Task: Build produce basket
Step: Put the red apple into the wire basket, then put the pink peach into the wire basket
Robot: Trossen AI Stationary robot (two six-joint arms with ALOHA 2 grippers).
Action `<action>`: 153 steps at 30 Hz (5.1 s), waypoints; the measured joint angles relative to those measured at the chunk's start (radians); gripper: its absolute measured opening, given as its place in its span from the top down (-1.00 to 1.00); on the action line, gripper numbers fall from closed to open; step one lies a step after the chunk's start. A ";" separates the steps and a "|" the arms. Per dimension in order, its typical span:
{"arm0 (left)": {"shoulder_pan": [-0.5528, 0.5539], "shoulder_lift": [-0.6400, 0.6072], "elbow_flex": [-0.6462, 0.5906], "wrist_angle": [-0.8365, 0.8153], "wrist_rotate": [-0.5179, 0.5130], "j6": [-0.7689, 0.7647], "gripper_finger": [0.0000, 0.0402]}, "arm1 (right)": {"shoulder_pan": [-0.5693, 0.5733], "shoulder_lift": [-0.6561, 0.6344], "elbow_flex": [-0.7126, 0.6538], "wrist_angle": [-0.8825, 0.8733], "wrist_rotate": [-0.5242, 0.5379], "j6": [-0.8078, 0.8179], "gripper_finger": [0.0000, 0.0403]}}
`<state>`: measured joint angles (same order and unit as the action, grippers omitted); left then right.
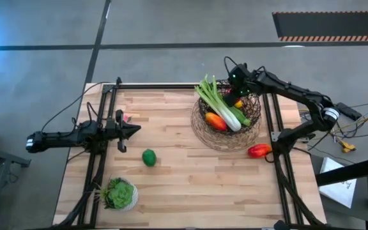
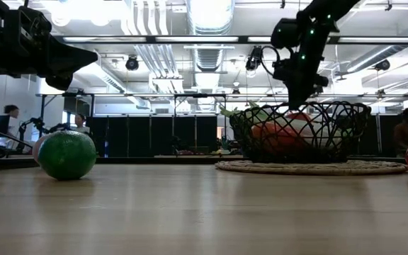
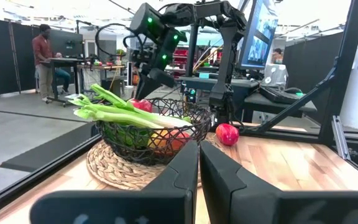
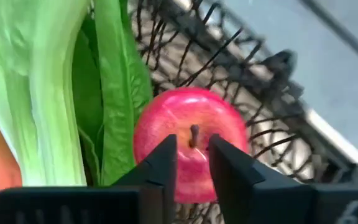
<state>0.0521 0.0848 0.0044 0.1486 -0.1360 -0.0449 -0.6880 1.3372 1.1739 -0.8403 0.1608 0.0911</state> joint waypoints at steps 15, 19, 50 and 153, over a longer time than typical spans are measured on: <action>0.000 0.000 0.000 0.000 0.000 0.000 1.00 | 0.276 -0.318 -0.175 0.097 0.089 0.108 0.38; 0.000 0.000 0.000 0.000 0.000 0.000 1.00 | 0.535 -0.397 -0.324 0.289 0.173 0.210 0.45; 0.000 0.237 0.221 -0.110 -0.172 -0.177 1.00 | 1.407 0.192 -0.607 1.166 0.731 0.413 0.71; -0.034 1.541 1.450 -1.419 -0.241 -0.112 -0.48 | 1.912 -0.057 -0.608 1.017 0.846 0.540 0.72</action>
<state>0.0178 1.6258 1.4544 -1.2703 -0.3766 -0.1564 1.2235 1.2805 0.5659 0.1762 1.0066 0.6315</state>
